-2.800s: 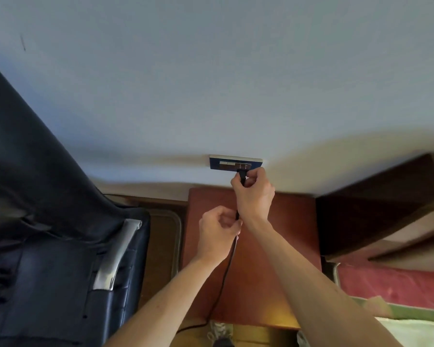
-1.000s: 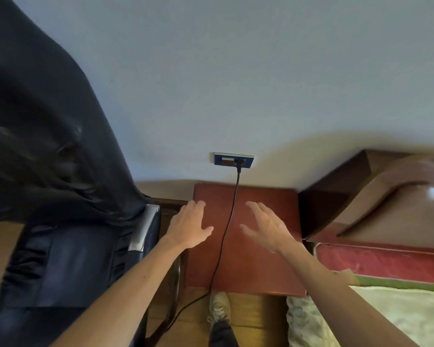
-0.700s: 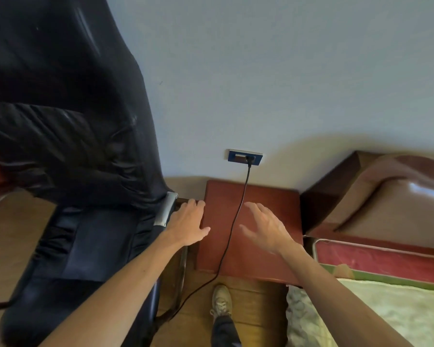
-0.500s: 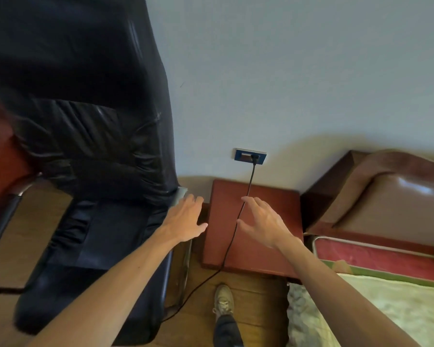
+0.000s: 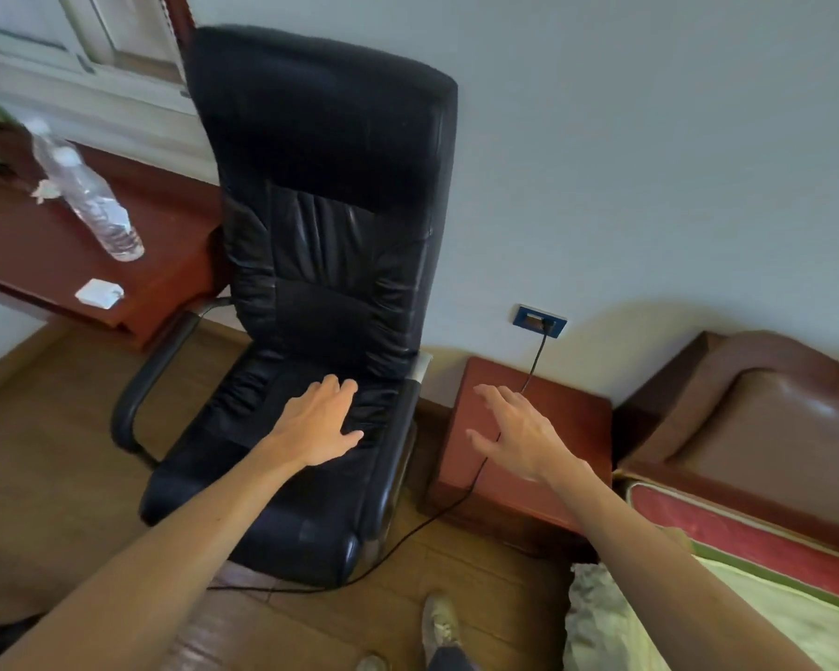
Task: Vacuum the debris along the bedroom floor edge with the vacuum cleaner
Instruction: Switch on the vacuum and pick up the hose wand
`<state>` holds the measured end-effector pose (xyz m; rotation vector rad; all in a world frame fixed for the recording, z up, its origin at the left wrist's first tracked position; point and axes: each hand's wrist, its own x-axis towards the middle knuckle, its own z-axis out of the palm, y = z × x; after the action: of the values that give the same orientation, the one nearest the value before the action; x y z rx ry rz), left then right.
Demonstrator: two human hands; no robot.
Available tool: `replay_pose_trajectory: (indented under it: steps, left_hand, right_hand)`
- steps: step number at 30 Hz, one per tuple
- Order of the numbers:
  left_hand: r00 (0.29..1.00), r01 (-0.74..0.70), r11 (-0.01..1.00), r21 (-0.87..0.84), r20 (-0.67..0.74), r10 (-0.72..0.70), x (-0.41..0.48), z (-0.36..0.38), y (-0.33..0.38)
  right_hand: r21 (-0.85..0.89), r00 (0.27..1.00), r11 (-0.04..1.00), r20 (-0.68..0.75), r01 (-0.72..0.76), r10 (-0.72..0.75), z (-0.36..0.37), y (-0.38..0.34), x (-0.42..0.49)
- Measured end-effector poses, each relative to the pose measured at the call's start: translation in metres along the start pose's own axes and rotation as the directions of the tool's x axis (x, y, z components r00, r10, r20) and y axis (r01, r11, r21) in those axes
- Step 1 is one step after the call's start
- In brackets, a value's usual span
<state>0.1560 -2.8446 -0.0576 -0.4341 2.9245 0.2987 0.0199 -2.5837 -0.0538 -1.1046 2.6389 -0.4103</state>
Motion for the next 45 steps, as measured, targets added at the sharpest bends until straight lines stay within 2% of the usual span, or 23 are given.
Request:
replay_pose_trajectory:
  steps: [10, 21, 27, 31, 37, 41, 45]
  left_hand:
    - [0.956, 0.273, 0.962, -0.012, -0.104, -0.273, -0.117, -0.033, -0.064]
    - [0.826, 0.534, 0.832, -0.152, -0.118, -0.551, -0.238, -0.014, -0.053]
    - [0.682, 0.720, 0.685, -0.109, -0.075, -0.728, -0.324, 0.015, -0.027]
    - [0.549, 0.825, 0.549, -0.133, -0.042, -0.835, -0.387, 0.028, -0.017]
    - [0.362, 0.909, 0.360, -0.211, -0.029, -0.932, -0.473, 0.045, -0.003]
    - [0.310, 0.925, 0.303, -0.229, -0.005, -0.951, -0.528, 0.060, 0.003]
    - [0.272, 0.936, 0.268, -0.229, -0.016, -0.962, -0.581, 0.069, 0.005]
  right_hand:
    - [-0.067, 0.953, 0.955, 0.117, 0.288, -0.280, 0.001, -0.075, 0.011]
    - [-0.014, 0.814, 0.833, 0.222, 0.554, -0.537, 0.029, -0.137, 0.009]
    - [0.042, 0.685, 0.724, 0.291, 0.689, -0.668, 0.061, -0.185, -0.013]
    - [0.065, 0.557, 0.610, 0.340, 0.790, -0.758, 0.084, -0.230, -0.040]
    - [0.130, 0.381, 0.462, 0.397, 0.877, -0.835, 0.109, -0.302, -0.096]
    - [0.142, 0.296, 0.376, 0.394, 0.916, -0.870, 0.124, -0.342, -0.133]
    - [0.139, 0.256, 0.334, 0.398, 0.932, -0.881, 0.141, -0.380, -0.173]
